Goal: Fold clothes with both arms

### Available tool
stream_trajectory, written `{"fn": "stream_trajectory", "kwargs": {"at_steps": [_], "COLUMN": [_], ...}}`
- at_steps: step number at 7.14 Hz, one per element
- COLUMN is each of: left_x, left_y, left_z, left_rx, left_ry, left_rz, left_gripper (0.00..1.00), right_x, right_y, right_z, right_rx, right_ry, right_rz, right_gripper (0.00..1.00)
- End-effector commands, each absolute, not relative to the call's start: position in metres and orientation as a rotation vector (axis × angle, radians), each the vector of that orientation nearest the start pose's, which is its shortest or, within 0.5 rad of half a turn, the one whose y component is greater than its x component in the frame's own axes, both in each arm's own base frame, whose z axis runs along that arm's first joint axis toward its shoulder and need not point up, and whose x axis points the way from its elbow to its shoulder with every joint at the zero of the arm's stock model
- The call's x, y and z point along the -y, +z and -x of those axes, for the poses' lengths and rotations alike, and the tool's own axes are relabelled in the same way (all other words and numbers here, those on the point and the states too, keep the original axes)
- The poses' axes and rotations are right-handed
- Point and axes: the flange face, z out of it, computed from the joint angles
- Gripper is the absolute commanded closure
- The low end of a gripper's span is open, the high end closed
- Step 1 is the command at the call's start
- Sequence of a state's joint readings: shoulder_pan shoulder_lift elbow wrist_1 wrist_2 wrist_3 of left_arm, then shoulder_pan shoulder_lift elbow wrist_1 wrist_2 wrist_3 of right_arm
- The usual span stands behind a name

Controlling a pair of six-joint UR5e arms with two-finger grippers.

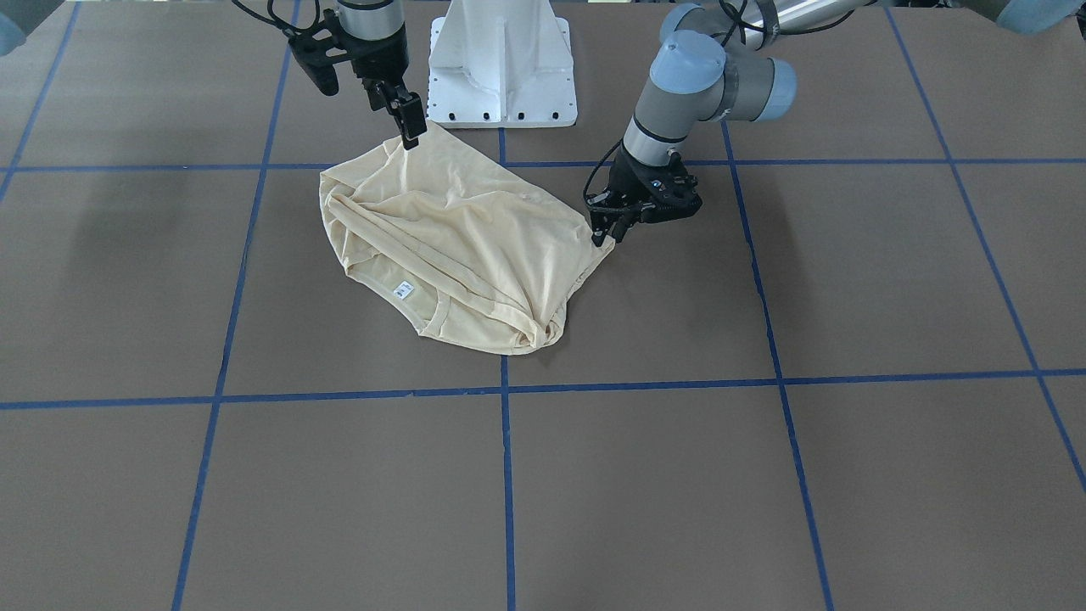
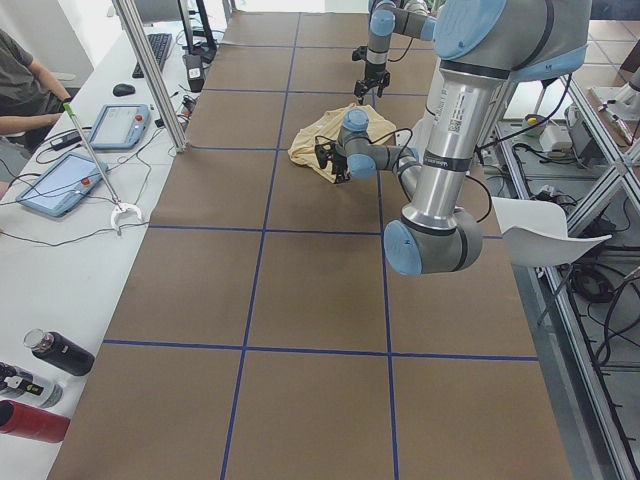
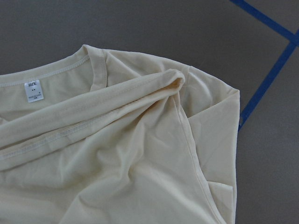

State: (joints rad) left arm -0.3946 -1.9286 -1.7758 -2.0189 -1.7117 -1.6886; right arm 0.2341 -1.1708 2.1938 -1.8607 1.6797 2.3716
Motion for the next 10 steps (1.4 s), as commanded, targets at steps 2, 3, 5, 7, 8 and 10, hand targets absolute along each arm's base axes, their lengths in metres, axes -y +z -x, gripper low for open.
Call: {"fn": "stream_trajectory", "kwargs": {"at_steps": [2, 3, 5, 7, 8, 10], "left_x": [0.36, 0.391, 0.482, 0.56, 0.599, 0.623], "left_y": [0.314, 0.308, 0.276, 0.279, 0.29, 0.285], "left_z": [-0.517, -0.497, -0.488, -0.508, -0.521, -0.525], "left_rx": [-1.032, -1.038, -1.034, -1.051, -1.04, -1.048], "left_ry": [-0.38, -0.353, -0.377, -0.398, -0.391, -0.387], "left_rz": [-0.046, -0.121, -0.24, -0.313, -0.349, -0.376], "left_gripper": [1.0, 1.0, 1.0, 1.0, 1.0, 0.38], "right_x": [0.238, 0.238, 0.239, 0.251, 0.255, 0.271], "right_y": [0.227, 0.227, 0.227, 0.225, 0.225, 0.223], "right_z": [0.468, 0.468, 0.467, 0.461, 0.46, 0.454], "right_rx": [0.699, 0.699, 0.701, 0.709, 0.71, 0.729], "right_ry": [0.949, 0.949, 0.95, 0.972, 0.982, 1.01], "right_rz": [0.315, 0.315, 0.315, 0.308, 0.303, 0.284], "right_gripper": [0.0, 0.0, 0.0, 0.0, 0.0, 0.0]}}
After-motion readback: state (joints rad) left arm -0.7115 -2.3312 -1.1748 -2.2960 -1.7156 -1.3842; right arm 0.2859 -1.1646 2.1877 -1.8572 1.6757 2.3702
